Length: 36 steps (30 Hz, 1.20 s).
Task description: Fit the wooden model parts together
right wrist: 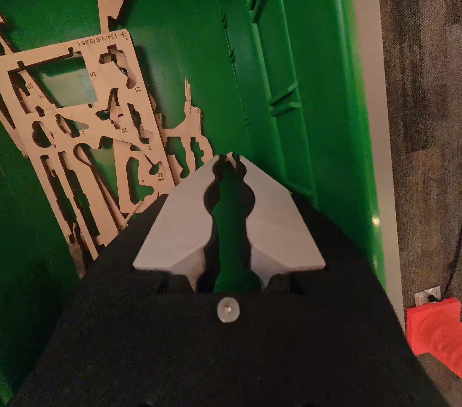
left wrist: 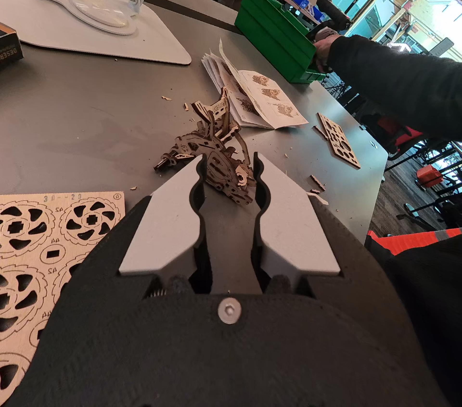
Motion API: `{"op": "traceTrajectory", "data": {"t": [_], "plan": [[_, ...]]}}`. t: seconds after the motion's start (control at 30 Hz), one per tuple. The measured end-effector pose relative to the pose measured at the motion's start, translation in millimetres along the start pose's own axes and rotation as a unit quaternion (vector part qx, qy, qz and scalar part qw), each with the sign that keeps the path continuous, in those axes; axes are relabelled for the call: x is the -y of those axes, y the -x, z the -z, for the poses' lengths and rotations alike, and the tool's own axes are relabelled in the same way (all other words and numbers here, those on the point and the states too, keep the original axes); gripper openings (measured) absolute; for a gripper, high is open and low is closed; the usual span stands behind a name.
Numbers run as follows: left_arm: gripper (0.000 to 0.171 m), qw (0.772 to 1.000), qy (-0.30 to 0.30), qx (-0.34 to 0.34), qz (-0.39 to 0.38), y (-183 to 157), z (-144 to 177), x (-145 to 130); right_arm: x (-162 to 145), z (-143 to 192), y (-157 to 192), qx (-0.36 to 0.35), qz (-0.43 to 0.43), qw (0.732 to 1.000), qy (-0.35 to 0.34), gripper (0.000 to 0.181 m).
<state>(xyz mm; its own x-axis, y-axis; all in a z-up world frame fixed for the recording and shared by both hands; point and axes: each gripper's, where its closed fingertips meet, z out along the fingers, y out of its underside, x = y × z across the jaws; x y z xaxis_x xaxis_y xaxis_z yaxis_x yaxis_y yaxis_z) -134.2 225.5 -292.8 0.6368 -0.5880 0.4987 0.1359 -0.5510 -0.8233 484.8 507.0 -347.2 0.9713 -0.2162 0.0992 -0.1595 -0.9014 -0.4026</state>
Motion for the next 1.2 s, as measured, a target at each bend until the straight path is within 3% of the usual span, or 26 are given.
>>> {"op": "traceTrajectory", "data": {"t": [0.57, 0.7, 0.8, 0.9, 1.0, 1.1, 1.2], "plan": [[0.035, 1.0, -0.001, -0.001, 0.003, 1, 0, 1, 1, 4, -1, 0.042, -0.007, 0.999, -0.013, 0.004], [0.034, 1.0, -0.002, 0.0, 0.005, 1, 0, 1, 4, 34, 4, 0.056, 0.009, 0.997, -0.061, 0.004], [0.035, 1.0, -0.002, 0.001, 0.004, 1, 0, 1, -4, 86, 27, 0.086, 0.055, 0.989, -0.109, 0.003], [0.035, 1.0, -0.002, 0.002, 0.005, 2, 0, 1, -49, 143, 86, 0.164, 0.132, 0.969, -0.131, 0.003], [0.035, 1.0, -0.001, 0.003, 0.004, 2, 0, 1, -129, 170, 151, 0.228, 0.222, 0.942, -0.109, 0.004], [0.035, 1.0, -0.001, 0.003, 0.003, 2, 0, 1, -200, 158, 200, 0.259, 0.29, 0.919, -0.065, 0.004], [0.035, 1.0, -0.005, 0.003, 0.001, 1, 1, 1, -232, 142, 226, 0.277, 0.309, 0.908, -0.049, 0.004]]}}
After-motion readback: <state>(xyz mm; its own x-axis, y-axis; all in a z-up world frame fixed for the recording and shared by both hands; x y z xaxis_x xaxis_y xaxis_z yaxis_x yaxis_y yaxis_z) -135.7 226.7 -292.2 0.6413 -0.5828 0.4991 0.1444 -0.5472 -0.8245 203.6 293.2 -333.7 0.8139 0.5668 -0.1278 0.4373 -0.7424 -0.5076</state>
